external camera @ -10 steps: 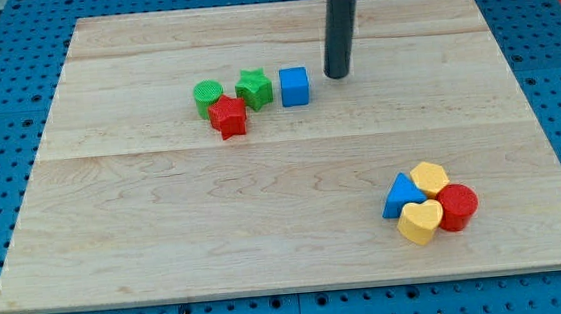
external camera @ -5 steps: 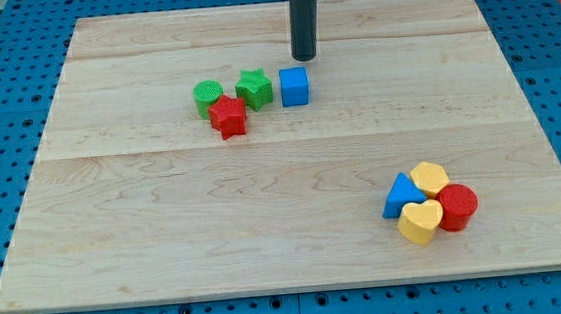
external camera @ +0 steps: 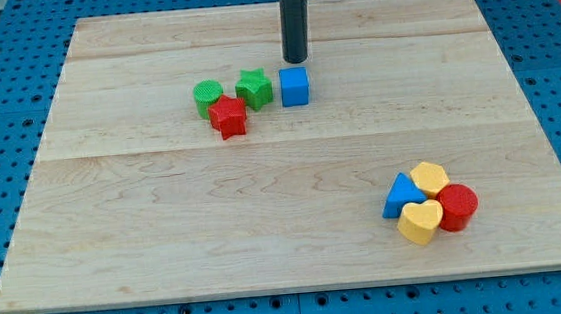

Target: Place the cube at the top left side of triangle

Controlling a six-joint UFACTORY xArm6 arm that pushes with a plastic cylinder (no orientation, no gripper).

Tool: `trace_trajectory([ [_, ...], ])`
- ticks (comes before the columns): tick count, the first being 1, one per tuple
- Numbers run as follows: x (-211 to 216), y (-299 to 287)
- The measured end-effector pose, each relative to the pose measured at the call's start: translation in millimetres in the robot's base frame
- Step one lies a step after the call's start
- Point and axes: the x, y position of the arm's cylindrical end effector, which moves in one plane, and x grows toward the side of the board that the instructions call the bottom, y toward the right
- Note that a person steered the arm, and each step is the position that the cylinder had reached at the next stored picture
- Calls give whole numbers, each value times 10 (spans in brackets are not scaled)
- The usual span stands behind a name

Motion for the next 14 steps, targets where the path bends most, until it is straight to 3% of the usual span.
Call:
trace_trajectory([
  [4,804,42],
  [5,907,-195],
  [6,716,-646],
  [7,1012,-569],
  [9,1283,566],
  [10,1069,210],
  [11,1436,-270],
  [13,1986,-35],
  [14,1986,364],
])
